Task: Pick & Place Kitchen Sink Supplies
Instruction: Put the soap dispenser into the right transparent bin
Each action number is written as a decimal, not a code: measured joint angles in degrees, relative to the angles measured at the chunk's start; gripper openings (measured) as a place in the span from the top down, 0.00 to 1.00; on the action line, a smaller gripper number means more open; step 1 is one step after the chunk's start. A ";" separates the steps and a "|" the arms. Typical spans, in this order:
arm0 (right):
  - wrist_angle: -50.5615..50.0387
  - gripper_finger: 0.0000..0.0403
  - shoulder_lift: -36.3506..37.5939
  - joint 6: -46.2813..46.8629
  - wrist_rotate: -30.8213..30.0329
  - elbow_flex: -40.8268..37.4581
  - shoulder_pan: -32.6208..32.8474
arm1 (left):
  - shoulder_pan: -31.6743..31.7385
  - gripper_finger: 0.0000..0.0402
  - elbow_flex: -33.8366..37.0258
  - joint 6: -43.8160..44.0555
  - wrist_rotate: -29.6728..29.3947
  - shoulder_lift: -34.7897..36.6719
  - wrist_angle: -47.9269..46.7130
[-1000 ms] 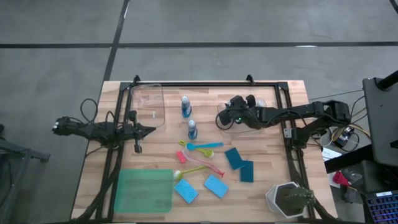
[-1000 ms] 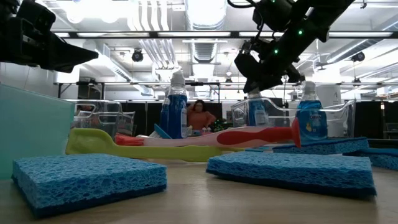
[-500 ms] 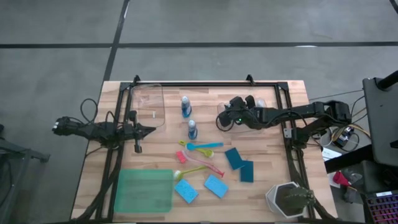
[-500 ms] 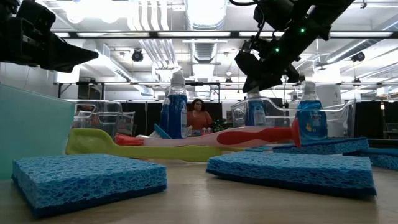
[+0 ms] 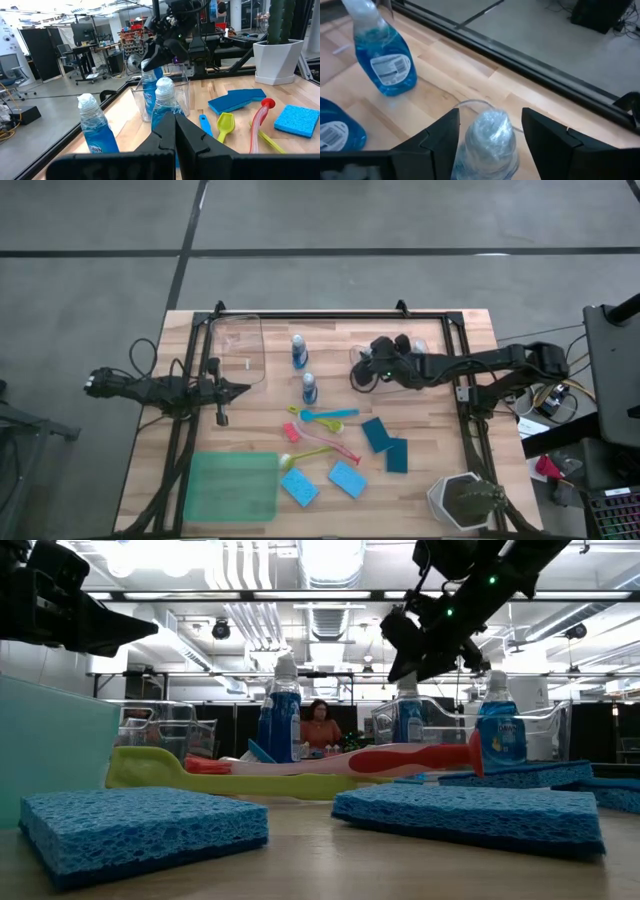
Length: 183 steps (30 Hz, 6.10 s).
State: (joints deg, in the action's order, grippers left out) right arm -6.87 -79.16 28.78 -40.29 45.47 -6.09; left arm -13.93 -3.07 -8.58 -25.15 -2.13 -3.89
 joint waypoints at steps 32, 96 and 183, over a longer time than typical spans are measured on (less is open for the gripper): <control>32.04 0.30 -12.60 -24.72 26.59 4.52 7.77 | 0.00 1.00 0.00 0.00 0.00 0.00 -0.01; 38.77 0.65 -27.58 -25.14 26.00 12.13 4.33 | -0.02 1.00 0.00 0.00 -0.02 0.00 0.01; -16.05 0.66 22.46 22.67 -30.34 -11.13 21.21 | -0.01 1.00 0.00 0.00 0.00 0.00 0.00</control>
State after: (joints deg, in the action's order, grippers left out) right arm -22.92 -56.70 51.45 -70.63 34.35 15.11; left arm -13.94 -3.07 -8.58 -25.15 -2.13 -3.89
